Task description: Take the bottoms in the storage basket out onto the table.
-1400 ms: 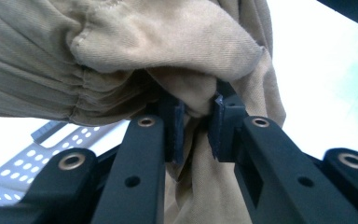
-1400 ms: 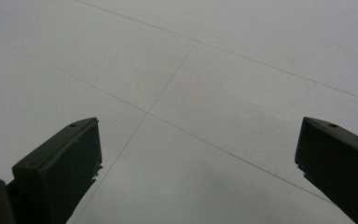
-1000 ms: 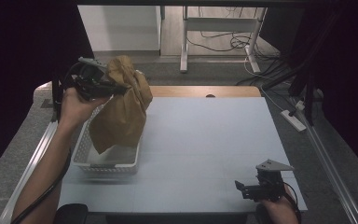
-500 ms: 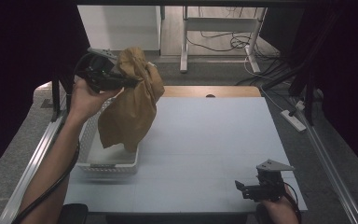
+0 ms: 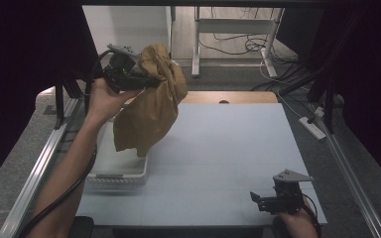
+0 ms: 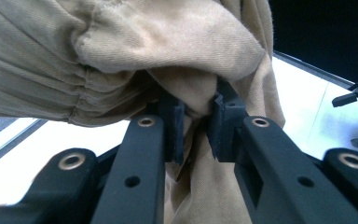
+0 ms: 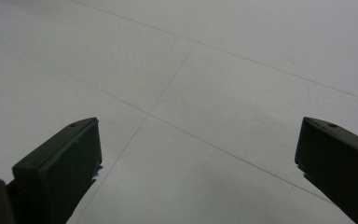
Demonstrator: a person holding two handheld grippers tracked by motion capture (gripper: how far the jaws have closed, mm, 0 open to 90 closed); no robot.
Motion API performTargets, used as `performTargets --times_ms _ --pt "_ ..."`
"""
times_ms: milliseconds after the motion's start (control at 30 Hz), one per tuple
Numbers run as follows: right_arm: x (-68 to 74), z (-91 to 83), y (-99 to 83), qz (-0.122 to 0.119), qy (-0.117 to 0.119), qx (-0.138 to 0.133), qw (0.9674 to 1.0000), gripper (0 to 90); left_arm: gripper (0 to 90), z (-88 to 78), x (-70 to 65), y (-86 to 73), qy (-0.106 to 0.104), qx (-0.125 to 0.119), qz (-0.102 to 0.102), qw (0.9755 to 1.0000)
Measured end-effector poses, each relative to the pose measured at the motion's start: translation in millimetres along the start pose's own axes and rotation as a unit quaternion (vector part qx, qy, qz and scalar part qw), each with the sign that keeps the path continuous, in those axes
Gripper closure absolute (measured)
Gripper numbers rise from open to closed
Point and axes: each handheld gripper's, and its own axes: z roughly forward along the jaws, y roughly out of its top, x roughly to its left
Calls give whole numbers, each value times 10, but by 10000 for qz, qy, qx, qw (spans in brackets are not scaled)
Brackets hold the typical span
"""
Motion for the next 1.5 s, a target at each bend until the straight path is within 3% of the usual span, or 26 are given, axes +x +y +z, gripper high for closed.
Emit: performTargets --times_ms 1033,1300,1500 --pt "-12 -10 -5 61 57 -43 10000 9 766 462 -320 425 -482 -173 364 9980" --pt "-16 -14 -7 72 71 -59 9999 10 766 580 -390 471 -569 -146 412 9974" --pt "-17 -16 -8 72 76 -70 9999 10 765 716 -391 407 -562 -30 396 9976"
